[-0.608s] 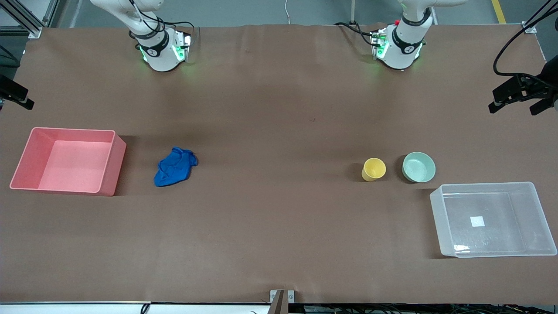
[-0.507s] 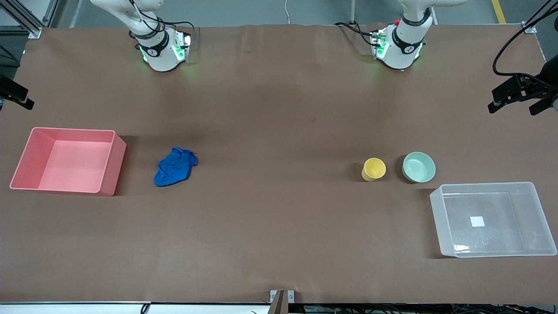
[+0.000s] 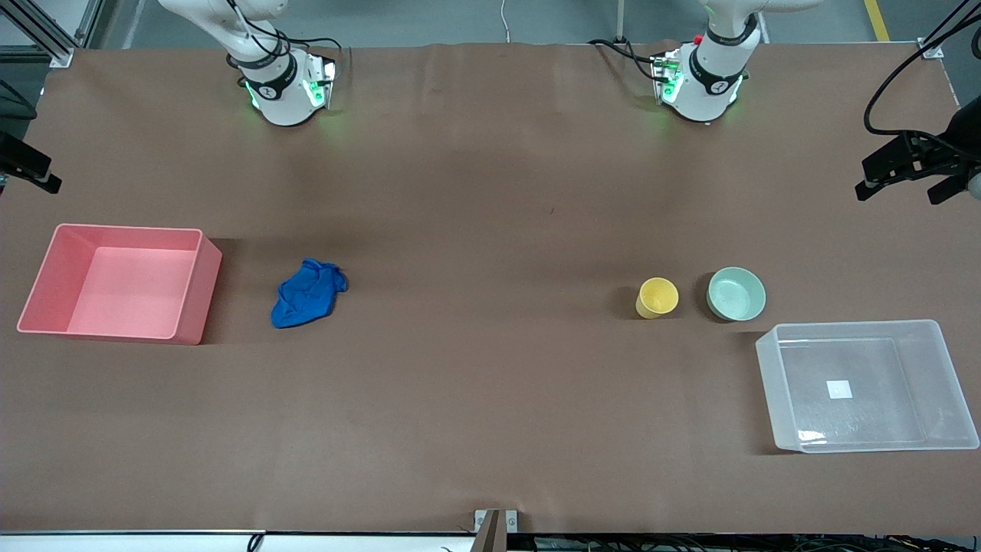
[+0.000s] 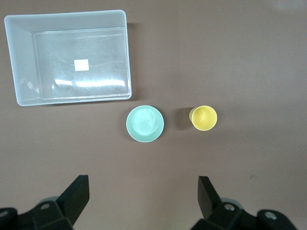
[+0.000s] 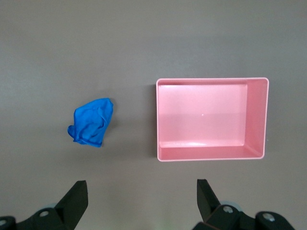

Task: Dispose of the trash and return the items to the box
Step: 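Reach the right gripper to the blue cloth while the left gripper reaches the bowl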

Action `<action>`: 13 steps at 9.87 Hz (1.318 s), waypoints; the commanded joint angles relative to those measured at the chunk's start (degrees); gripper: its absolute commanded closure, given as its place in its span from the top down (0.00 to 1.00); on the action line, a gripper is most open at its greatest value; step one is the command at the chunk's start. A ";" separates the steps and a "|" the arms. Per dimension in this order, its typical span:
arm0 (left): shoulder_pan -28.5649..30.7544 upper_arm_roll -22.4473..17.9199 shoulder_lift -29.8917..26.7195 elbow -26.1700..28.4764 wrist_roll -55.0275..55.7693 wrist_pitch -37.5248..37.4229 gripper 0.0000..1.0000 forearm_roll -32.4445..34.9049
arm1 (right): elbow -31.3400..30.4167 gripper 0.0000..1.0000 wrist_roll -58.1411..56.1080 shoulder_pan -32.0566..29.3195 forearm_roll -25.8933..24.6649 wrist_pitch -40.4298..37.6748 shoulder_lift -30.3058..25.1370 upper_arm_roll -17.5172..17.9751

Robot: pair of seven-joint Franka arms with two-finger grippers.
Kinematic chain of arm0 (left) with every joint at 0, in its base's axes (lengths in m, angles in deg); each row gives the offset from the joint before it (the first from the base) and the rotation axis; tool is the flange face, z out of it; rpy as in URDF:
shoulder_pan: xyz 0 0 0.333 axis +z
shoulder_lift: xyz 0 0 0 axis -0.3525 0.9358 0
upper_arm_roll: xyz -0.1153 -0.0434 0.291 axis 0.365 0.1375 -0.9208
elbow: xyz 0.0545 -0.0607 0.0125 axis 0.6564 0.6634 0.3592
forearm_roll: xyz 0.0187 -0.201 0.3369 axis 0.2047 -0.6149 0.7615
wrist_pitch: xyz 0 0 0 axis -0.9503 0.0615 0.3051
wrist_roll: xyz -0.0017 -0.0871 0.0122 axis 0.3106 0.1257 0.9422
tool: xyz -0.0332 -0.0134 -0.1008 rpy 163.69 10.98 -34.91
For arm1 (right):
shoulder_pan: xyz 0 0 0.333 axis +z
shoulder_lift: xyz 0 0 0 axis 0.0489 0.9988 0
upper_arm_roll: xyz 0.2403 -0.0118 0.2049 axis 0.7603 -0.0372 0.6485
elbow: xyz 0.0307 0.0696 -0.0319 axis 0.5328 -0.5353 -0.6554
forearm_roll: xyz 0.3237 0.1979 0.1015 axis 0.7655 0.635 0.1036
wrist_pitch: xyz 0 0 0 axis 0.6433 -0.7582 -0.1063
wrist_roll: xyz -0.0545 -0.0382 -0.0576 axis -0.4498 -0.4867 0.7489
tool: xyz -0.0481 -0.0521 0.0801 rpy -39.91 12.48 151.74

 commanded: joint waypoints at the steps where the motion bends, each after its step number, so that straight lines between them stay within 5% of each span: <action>1: 0.07 -0.20 1.05 2.22 0.41 2.13 1.00 -0.13 | -3.87 1.00 7.16 -0.21 0.45 5.47 1.14 4.41; 3: 1.03 -0.20 3.85 3.01 -0.46 3.62 1.00 -0.13 | -8.09 1.00 17.88 -0.04 0.45 9.96 6.05 10.21; 5: 2.61 -0.20 4.48 10.00 -0.99 11.50 1.00 -0.66 | -16.85 1.00 24.33 0.93 -0.07 21.25 9.49 13.74; 8: 2.35 -0.11 7.27 24.25 -1.70 28.89 0.99 -0.75 | -32.43 1.00 28.73 1.98 -0.51 44.12 13.52 14.28; 13: 2.53 -0.20 20.29 26.65 -3.02 37.29 0.97 -0.40 | -35.52 1.00 30.06 2.78 -3.94 56.10 25.58 14.19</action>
